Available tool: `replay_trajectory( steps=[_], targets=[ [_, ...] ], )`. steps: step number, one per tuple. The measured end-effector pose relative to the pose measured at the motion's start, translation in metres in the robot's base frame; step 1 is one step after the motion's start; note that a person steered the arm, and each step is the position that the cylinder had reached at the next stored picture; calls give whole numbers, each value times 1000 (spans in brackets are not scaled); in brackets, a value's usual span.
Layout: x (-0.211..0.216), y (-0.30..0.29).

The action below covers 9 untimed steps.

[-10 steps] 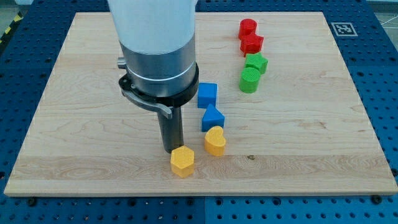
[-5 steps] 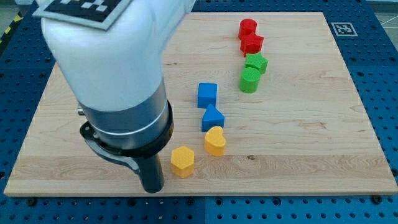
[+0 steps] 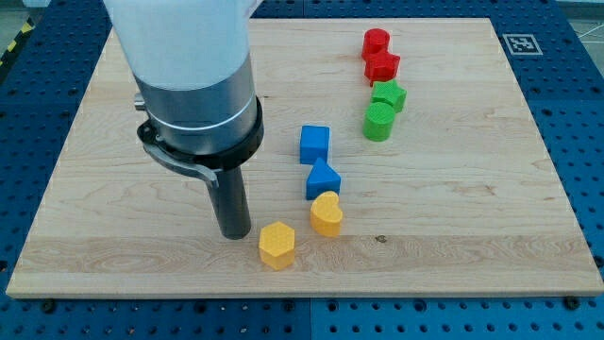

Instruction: Push yellow hexagon closer to yellow heart

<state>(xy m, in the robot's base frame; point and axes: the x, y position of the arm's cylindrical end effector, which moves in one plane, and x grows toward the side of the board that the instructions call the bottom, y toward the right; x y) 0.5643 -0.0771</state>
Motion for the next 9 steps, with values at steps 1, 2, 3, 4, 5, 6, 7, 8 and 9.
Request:
replay_trajectory(
  steps=[1,2,3,4,5,6,7,8,9],
  targets=[
    [23,0],
    [23,0],
    [23,12],
    [23,40],
    [23,44],
    [23,53],
    [23,55],
    [27,61],
    [26,57]
  ],
)
